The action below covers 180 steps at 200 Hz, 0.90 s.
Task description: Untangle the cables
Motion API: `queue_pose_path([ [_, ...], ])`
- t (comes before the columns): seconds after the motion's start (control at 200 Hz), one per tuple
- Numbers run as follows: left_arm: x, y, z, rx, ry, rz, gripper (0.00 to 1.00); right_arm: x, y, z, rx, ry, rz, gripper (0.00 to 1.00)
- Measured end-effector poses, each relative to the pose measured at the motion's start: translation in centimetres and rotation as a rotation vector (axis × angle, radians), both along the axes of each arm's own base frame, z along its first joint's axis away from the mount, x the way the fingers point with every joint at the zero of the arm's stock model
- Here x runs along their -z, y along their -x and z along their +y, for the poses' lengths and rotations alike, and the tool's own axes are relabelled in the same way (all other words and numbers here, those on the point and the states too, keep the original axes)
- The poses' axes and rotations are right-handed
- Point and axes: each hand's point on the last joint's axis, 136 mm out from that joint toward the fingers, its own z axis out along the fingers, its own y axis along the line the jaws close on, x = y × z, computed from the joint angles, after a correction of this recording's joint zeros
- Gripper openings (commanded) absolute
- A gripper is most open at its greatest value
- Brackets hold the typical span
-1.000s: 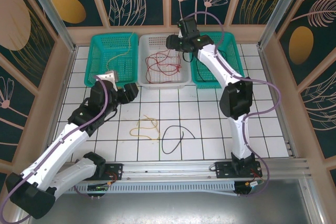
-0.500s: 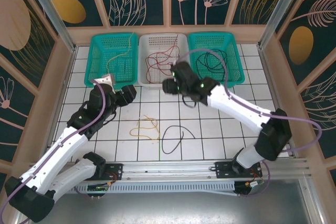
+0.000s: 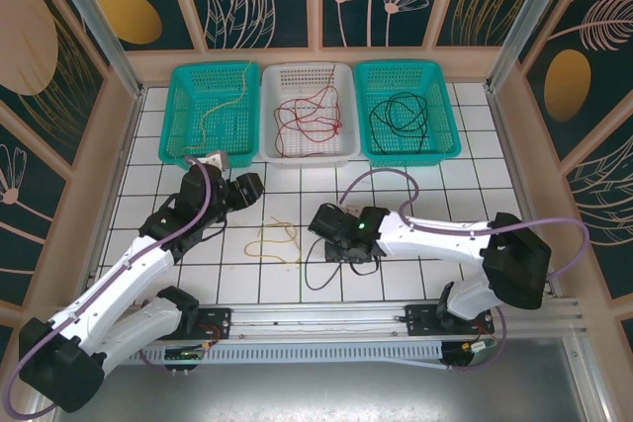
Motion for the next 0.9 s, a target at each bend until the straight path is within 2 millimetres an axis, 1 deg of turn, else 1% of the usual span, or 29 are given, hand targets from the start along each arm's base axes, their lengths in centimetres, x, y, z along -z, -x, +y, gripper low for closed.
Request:
queue_pose_path([
  [0.12,0.0,0.0,0.0,0.001,0.0,-0.002,0.64,2.2,0.6,-0.2,0.021,0.052,0.062,0.33],
  [0.2,0.0,0.0,0.0,0.004,-0.004,-0.004,0.65,3.4,1.0,-0.4,0.024,0.079,0.104,0.29],
  [0.345,-0.1,0.0,-0.1,0.016,-0.009,-0.007,0.65,4.5,0.8,-0.7,0.043,0.096,0.141,0.25],
  [0.445,-0.3,0.1,-0.3,0.025,-0.004,-0.017,0.66,4.7,0.5,-0.8,0.05,0.099,0.156,0.21],
  [0.566,-0.7,0.0,-0.6,0.041,0.006,-0.032,0.65,4.7,0.1,-0.7,0.049,0.092,0.166,0.1],
  [0.636,-0.9,0.0,-0.8,0.049,0.013,-0.038,0.65,4.7,0.0,-0.5,0.043,0.084,0.17,0.0],
  [0.796,-1.2,0.1,-1.4,0.084,0.034,-0.048,0.64,4.5,-0.2,-0.5,0.033,0.08,0.167,0.0],
  [0.861,-1.5,0.1,-1.8,0.102,0.044,-0.055,0.61,4.2,-0.9,-0.7,0.038,0.087,0.125,0.0],
  [0.901,-1.9,0.1,-2.1,0.117,0.055,-0.066,0.61,3.7,-1.5,-0.9,0.042,0.092,0.09,0.0],
])
